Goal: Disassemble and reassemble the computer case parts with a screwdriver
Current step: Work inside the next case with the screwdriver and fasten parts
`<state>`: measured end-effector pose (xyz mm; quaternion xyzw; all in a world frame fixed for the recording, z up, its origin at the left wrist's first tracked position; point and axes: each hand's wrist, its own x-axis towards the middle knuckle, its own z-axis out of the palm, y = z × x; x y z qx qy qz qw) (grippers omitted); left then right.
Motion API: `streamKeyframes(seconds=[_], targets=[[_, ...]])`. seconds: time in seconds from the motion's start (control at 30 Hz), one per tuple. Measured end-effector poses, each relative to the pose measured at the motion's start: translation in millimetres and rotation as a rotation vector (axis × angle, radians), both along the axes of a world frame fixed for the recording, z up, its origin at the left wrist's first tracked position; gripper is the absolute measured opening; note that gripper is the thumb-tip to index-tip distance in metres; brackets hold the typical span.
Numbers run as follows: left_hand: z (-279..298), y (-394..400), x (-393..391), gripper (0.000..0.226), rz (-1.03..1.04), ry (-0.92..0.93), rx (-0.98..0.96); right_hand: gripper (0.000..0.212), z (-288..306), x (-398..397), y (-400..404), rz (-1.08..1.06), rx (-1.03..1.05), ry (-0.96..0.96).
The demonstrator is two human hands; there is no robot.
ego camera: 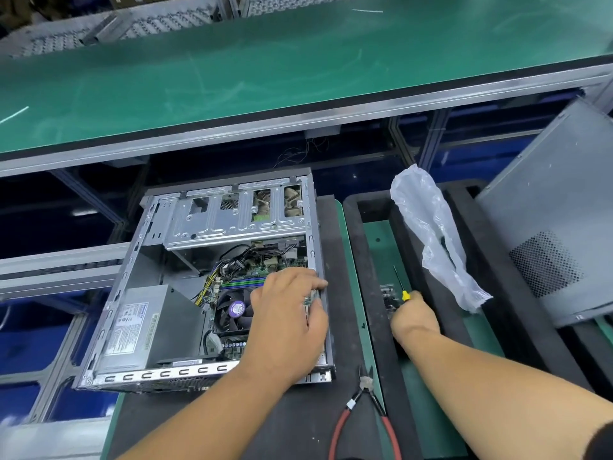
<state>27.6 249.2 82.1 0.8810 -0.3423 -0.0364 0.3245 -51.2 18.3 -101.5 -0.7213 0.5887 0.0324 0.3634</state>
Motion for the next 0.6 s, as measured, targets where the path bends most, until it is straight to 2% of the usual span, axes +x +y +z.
streamKeyframes(seconds=[0.13,0.43,0.6], targets=[[-0.2,0.1,1.0,0.028,-0.011,0.006,-0.001,0.05,-2.3,4.0,-1.1,0.055,-0.061,0.003],[-3.5,1.5,3.0,0.029,-0.009,0.003,-0.004,0.033,15.1,3.7,-4.6,0.061,0.038,0.027],[-4.8,1.8,2.4,0.029,-0.016,-0.01,0.01,0.021,32.1,-3.4,-5.3,0.047,0.024,-0.073]])
